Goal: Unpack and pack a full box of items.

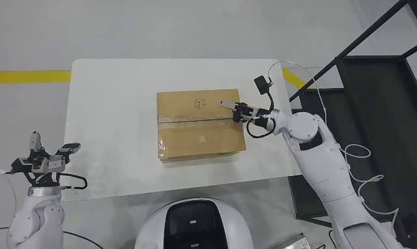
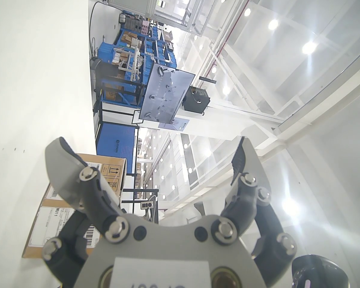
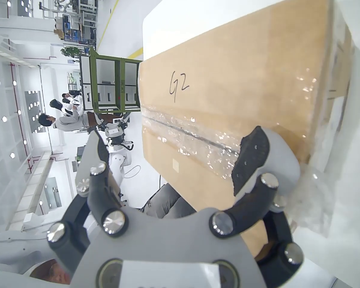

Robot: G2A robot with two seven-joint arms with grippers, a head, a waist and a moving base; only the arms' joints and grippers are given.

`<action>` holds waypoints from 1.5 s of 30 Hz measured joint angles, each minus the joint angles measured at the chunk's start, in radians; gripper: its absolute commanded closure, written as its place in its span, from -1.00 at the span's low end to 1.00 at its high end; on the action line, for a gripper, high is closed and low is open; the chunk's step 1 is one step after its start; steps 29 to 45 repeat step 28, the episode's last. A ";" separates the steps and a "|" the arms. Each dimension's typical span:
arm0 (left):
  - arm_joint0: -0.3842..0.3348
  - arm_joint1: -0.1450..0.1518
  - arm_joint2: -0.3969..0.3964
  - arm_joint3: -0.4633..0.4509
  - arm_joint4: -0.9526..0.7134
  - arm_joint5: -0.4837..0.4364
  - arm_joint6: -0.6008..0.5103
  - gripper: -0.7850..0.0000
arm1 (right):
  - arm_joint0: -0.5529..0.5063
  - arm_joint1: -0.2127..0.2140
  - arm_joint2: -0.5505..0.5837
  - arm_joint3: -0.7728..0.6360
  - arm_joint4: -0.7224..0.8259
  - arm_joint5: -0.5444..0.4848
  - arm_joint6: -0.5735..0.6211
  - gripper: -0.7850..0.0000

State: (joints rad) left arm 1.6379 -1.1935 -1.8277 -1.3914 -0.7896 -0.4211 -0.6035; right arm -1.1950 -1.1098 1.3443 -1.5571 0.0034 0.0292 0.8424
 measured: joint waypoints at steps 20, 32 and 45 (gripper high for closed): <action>0.000 0.000 0.000 0.000 0.000 0.000 0.000 -1.00 | -0.086 0.020 0.234 0.031 0.327 -0.295 -0.031 -1.00; 0.000 0.000 0.000 0.000 0.000 0.000 0.000 -1.00 | -0.075 0.018 0.229 0.053 0.348 -0.319 -0.035 -1.00; 0.000 0.000 0.000 0.000 0.000 0.000 0.000 -1.00 | -0.075 0.018 0.229 0.053 0.348 -0.319 -0.035 -1.00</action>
